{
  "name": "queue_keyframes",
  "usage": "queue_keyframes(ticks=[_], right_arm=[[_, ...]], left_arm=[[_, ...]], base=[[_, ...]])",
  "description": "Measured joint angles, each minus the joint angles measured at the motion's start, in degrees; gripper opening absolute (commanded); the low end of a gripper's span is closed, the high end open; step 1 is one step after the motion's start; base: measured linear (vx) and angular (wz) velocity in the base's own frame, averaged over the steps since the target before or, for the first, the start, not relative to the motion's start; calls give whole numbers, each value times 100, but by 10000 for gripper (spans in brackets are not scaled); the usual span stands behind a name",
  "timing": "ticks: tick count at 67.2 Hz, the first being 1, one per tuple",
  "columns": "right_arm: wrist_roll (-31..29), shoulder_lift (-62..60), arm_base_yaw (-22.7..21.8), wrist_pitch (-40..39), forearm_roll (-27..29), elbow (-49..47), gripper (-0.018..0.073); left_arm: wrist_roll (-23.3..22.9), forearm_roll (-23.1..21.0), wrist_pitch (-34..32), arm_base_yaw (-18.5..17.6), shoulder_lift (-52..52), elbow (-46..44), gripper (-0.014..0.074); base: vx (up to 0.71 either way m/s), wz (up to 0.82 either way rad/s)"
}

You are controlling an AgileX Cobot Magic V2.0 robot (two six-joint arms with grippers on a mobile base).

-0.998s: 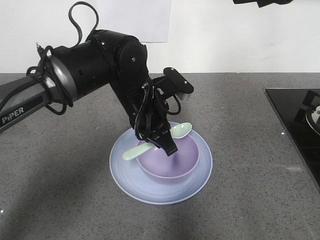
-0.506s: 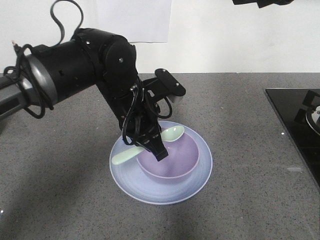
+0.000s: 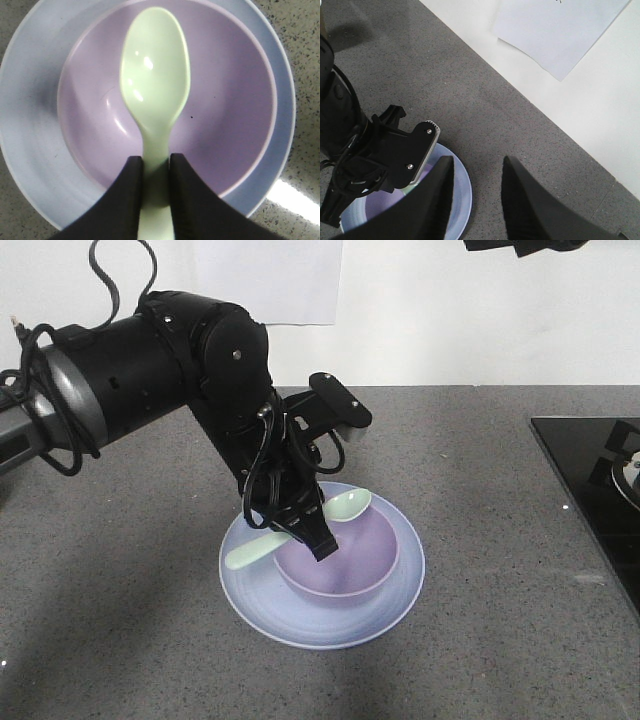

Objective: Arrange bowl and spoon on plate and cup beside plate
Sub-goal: 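Move the left gripper with the spoon over the lilac bowl, then lower the spoon into the bowl and open the left gripper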

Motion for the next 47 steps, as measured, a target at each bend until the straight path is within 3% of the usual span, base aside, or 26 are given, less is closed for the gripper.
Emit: queue_keyframes(ticks=[47], right_arm=[[22, 0, 0, 2, 12, 0, 237]], left_arm=[[-71, -1, -107, 0, 195, 6, 8]], base=[[0, 0]])
